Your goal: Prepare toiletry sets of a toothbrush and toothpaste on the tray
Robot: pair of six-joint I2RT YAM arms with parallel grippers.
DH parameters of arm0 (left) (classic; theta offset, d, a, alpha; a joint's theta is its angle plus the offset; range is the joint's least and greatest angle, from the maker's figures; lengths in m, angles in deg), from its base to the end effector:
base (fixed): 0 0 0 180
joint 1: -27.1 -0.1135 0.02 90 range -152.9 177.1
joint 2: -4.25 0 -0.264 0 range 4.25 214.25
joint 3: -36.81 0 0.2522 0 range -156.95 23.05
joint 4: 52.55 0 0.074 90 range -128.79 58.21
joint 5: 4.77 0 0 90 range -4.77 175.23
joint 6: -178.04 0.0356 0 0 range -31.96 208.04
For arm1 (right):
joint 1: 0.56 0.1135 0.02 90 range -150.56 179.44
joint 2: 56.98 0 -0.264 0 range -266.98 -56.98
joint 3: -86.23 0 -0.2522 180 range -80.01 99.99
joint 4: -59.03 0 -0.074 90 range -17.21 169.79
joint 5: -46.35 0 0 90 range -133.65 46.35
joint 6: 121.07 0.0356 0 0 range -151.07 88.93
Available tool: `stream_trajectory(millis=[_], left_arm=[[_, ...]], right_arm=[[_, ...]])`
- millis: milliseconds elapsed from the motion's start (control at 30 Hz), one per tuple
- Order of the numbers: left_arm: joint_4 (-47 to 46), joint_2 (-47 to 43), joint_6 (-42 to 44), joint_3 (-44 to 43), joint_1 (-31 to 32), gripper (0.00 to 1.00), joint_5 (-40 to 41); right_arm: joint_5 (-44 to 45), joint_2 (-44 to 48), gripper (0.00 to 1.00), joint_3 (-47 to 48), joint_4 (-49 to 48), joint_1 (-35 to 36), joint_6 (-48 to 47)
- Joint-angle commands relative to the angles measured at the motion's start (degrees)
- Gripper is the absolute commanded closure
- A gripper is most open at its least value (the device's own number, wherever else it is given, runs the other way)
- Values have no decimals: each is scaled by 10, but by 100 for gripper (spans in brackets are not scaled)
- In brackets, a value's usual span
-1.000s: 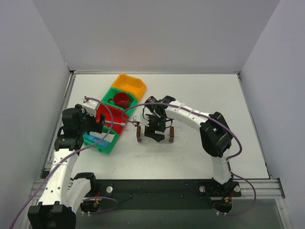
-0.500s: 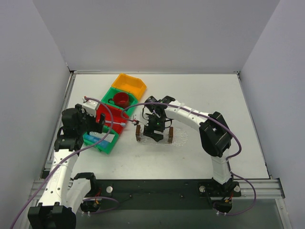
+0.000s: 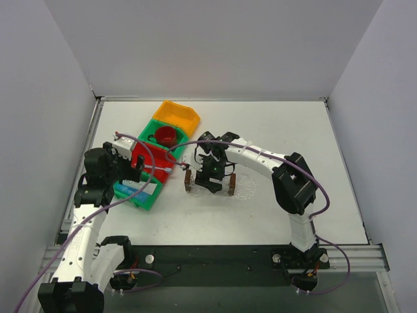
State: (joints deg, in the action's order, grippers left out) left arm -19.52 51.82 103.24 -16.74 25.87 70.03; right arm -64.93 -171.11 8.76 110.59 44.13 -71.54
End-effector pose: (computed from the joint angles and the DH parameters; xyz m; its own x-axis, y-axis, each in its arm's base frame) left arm 0.1894 -0.0053 0.2854 -0.3830 0.2449 -0.8907 0.3245 0.9384 0.1184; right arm 0.2919 0.3069 0.2081 0.0184 -0.8325 -0.5537 -0.9989 0.0090 -0.0467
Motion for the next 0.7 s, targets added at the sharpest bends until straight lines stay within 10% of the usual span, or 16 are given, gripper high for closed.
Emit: stream_trajectory(millis=[0, 667], left_arm=[[-27, -11, 0, -12, -4, 5, -12], [-27, -7, 1, -12, -5, 5, -16]], right_arm=[[-4, 11, 73, -10, 6, -1, 3], [9, 16, 55, -26, -3, -1, -5]])
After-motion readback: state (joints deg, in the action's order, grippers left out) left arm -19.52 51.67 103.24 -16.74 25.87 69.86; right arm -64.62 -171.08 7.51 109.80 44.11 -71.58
